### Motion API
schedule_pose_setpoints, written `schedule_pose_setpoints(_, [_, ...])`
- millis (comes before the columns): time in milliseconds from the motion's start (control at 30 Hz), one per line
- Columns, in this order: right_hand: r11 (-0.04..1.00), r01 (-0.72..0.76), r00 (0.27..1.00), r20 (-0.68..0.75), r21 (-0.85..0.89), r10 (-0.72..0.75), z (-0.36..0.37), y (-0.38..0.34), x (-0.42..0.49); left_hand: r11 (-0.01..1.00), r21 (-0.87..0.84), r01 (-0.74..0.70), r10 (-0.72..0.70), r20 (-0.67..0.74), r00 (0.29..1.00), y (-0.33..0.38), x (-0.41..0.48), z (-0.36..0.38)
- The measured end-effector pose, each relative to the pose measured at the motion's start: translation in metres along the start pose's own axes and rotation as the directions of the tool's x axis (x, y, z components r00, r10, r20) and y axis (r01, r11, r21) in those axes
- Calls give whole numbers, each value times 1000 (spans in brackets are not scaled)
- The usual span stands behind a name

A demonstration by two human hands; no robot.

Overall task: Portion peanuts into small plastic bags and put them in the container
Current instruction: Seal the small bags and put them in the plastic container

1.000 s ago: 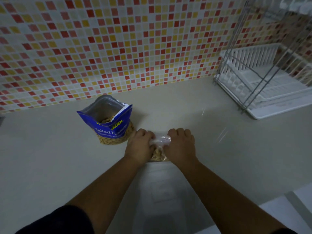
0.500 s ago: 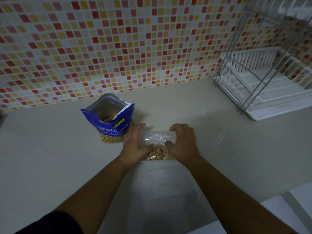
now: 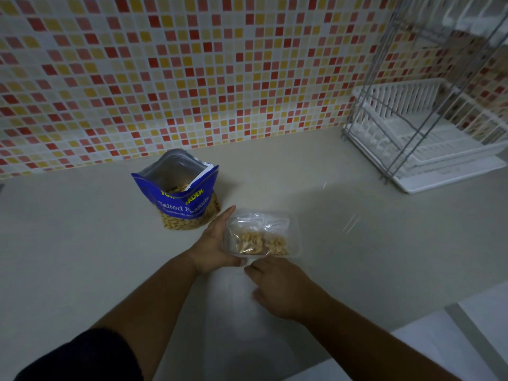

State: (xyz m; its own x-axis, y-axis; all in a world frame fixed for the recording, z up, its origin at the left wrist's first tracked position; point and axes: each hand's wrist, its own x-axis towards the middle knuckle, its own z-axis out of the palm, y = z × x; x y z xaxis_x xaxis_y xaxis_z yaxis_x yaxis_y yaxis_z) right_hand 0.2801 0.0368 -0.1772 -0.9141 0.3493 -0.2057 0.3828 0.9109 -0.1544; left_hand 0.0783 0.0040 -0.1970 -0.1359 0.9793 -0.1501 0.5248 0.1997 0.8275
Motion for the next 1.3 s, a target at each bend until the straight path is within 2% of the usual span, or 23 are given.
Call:
schedule_pose_setpoints(67, [998,41,998,45,56,-44,2,0,-6,1000,28,-4,4,-13,1000,-2,1,-1])
schedule_pose_setpoints(267, [990,137,980,149,-20,-132,2,1,-15,998,51,29,-27,-26,999,1,1,1])
schedule_pose_setpoints(567, [993,54,983,170,108,-72,-5,0,-9,995,-5,102,-102,-30,994,-4,1,2])
schedule_pose_setpoints(733, [946,-91,980,198,312,29,-6,2,-7,994,-9,109,-109,-46,993,-7,0,5])
schedule_pose_setpoints(867, [896,-74,995,98,438,34,-16,6,-6,995,-12,96,-96,-58,994,-8,0,5])
schedule_pose_setpoints(967, [793,-62,997,9,607,72,-30,13,-5,995,2,96,-95,-62,994,-8,-1,5])
schedule_pose_setpoints(1033, [722,-58,986,-73,689,149,-43,21,1,997,-2,81,-81,-73,994,-10,-2,5])
schedule_pose_setpoints(1133, [655,-64,931,-191,753,311,-66,37,21,999,18,52,-50,-77,996,-16,-4,7])
schedule_pose_setpoints(1200, [676,-78,902,-237,733,361,-76,48,41,999,7,32,-31,-78,996,-19,-5,8])
schedule_pose_setpoints(1300, [731,-97,908,-242,675,343,-75,60,72,998,-35,43,-46,-87,995,-18,-9,8])
